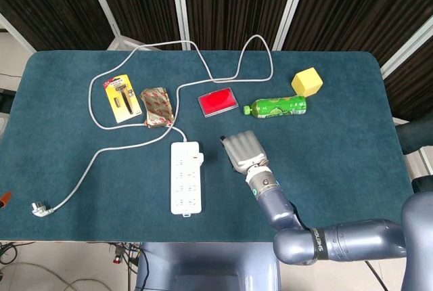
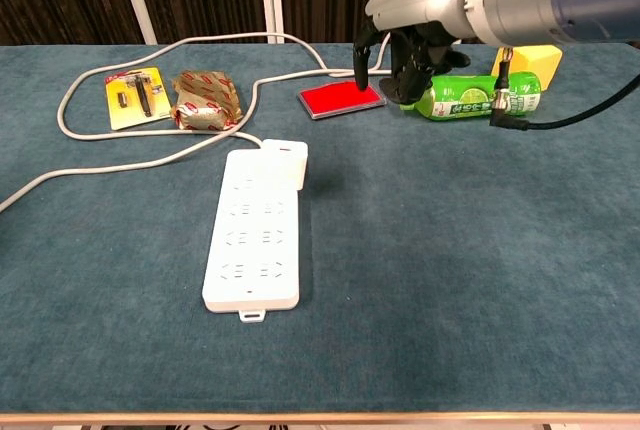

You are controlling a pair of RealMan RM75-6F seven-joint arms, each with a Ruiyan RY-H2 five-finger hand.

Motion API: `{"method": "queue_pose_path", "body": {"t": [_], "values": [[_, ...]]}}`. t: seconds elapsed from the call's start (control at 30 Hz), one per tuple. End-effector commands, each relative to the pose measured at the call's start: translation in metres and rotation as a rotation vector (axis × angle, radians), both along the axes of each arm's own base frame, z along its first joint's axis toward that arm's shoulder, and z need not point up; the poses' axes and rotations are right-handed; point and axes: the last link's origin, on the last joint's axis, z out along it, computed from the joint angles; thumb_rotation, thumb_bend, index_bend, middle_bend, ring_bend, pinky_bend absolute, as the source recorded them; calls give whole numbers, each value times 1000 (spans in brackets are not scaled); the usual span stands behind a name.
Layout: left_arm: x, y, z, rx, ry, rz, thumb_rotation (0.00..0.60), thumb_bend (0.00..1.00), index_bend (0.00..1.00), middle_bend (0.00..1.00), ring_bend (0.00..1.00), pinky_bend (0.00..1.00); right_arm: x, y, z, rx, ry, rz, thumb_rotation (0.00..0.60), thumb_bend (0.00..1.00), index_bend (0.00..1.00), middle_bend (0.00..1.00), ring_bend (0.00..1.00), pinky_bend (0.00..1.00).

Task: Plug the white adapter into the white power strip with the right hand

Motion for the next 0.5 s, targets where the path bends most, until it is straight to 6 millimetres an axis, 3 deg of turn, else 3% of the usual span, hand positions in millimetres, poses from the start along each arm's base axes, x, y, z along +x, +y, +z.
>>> {"method": "queue_pose_path", "body": {"t": [0.03,0.5], "values": [[0,0,0,-1,0,0,600,100,198,0,0,0,2,5,-2,29,-10,5,600,734,311,852,859,829],[-1,1,2,3,-4,4,600,100,198,0,0,0,13,7,-24,34,-46,17,600,821,241,860,866,835]]}}
